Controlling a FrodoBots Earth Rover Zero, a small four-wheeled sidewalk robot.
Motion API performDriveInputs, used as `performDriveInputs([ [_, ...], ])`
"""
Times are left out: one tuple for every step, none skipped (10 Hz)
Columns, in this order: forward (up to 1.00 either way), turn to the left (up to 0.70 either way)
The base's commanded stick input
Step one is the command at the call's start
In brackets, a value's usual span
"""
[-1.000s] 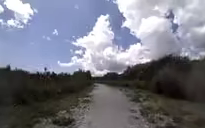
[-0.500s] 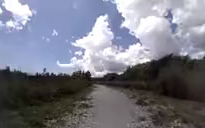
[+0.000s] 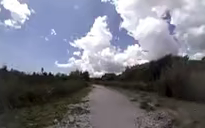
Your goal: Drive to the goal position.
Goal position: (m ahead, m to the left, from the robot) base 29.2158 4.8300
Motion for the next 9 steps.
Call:
performDriveInputs([
  [0.70, 0.00],
  [0.70, 0.00],
  [0.70, 0.00],
  [0.70, 0.00],
  [0.70, 0.00],
  [0.70, 0.00],
  [0.70, 0.00],
  [0.70, 0.00],
  [0.70, 0.00],
])
